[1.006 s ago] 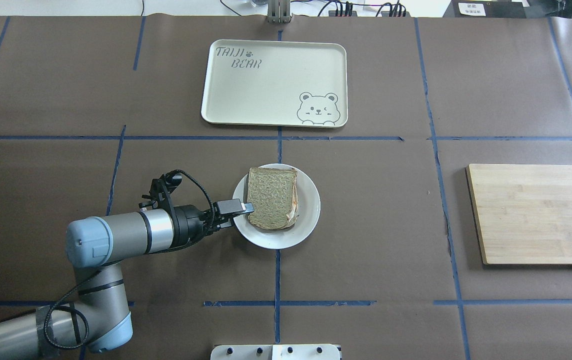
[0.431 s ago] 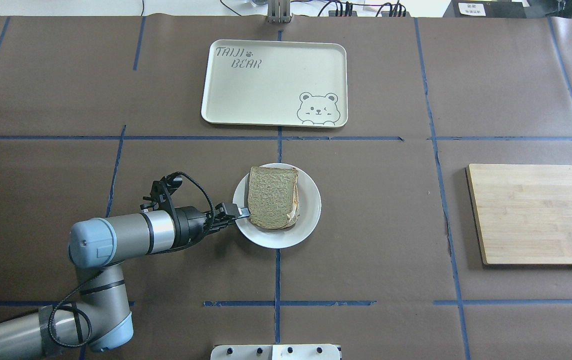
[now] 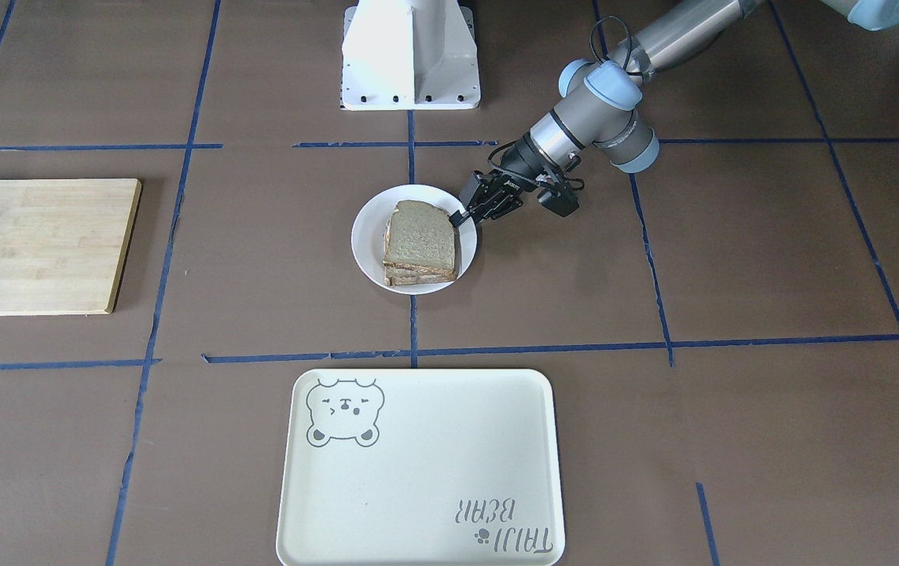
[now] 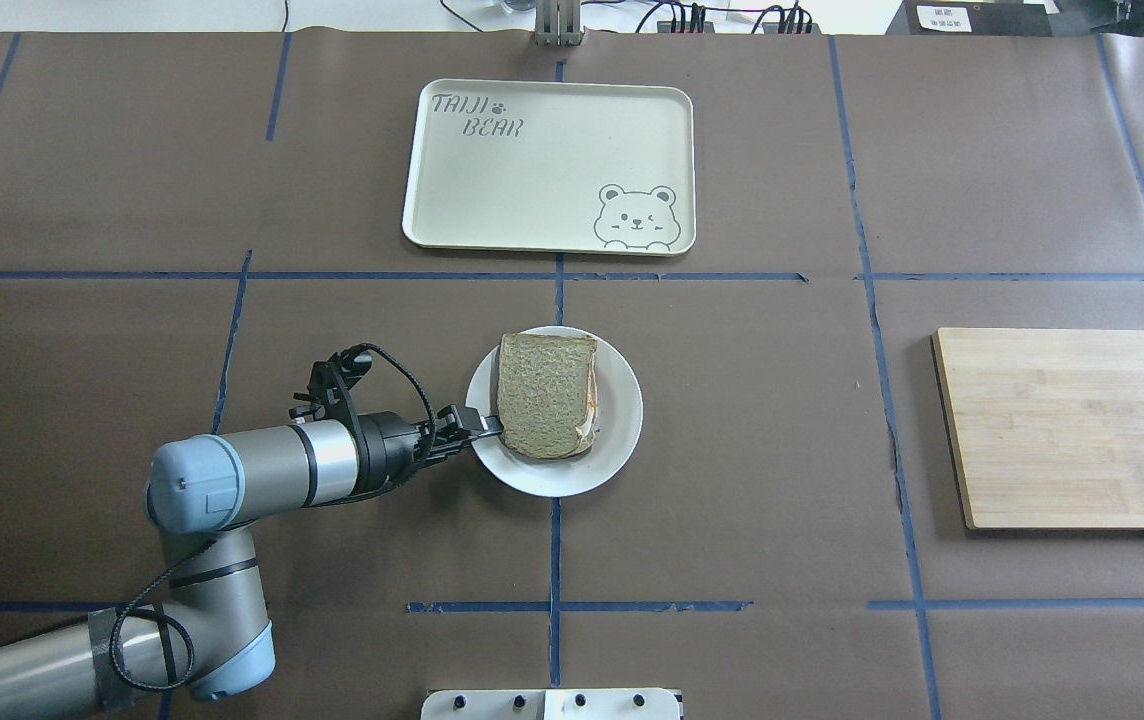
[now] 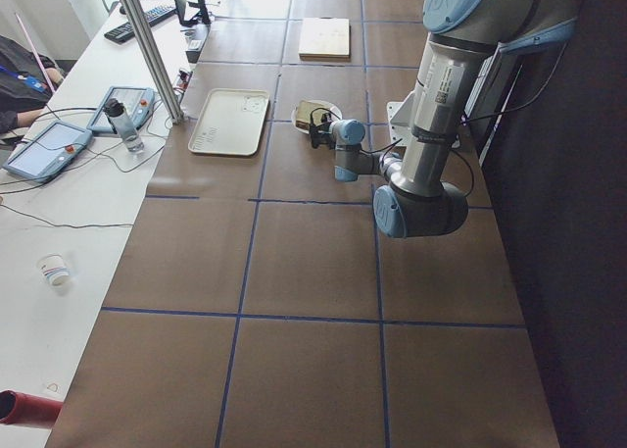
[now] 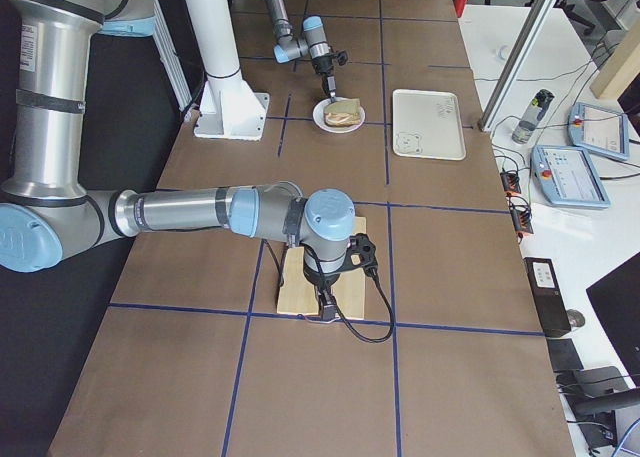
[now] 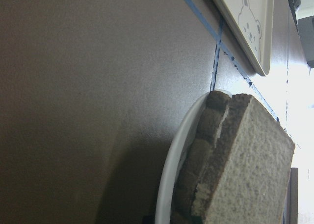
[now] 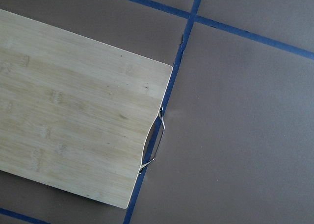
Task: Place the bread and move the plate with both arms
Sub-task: 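Reach the left gripper to the plate rim nearest it and grip it, then slide the plate with the left gripper onto the bear tray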
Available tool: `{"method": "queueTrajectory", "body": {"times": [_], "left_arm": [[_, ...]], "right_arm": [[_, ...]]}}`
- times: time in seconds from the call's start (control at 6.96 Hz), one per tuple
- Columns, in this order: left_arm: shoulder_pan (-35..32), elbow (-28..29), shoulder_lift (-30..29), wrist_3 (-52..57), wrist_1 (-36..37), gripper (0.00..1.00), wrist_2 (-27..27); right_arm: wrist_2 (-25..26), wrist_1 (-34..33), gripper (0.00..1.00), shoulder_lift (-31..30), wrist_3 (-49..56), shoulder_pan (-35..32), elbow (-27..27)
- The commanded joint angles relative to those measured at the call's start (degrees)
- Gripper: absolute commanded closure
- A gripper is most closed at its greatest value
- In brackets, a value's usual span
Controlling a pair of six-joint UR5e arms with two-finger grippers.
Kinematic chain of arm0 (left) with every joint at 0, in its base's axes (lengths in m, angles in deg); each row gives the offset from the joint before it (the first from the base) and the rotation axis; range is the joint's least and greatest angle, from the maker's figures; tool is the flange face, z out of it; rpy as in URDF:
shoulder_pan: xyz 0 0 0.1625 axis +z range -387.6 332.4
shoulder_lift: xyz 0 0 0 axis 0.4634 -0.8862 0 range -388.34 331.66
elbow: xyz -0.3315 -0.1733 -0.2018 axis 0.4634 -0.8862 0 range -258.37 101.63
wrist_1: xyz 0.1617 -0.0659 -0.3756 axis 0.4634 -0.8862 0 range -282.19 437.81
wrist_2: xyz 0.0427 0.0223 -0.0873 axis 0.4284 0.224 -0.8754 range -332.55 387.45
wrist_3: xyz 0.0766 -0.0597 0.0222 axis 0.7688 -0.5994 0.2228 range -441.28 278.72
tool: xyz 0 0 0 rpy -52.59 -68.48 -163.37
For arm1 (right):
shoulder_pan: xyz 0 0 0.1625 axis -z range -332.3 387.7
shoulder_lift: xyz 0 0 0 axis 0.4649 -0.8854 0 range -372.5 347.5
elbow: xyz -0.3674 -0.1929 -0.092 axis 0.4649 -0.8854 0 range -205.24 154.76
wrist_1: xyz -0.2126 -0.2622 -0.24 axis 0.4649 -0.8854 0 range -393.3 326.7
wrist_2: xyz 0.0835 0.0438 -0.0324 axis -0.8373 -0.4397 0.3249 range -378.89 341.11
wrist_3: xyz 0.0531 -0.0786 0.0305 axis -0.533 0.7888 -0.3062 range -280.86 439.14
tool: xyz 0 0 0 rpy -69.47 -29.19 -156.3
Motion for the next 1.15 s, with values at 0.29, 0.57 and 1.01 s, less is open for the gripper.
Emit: {"method": "queueTrajectory", "body": {"times": [0.29, 0.57, 1.01], "left_arm": [[-0.1, 1.5, -1.3, 0.0, -0.2, 0.89, 0.0], [-0.1, 1.5, -1.4, -1.8, -4.8, 0.92, 0.0], [-1.9, 1.4, -2.5, -5.4, -9.0, 0.93, 2.1]], "right_arm": [[0.1, 0.0, 0.01, 0.0, 0.0, 0.0, -0.1], [0.1, 0.0, 0.01, 0.0, 0.0, 0.0, -0.2], [0.0, 0.0, 0.01, 0.0, 0.0, 0.0, -0.2]]}}
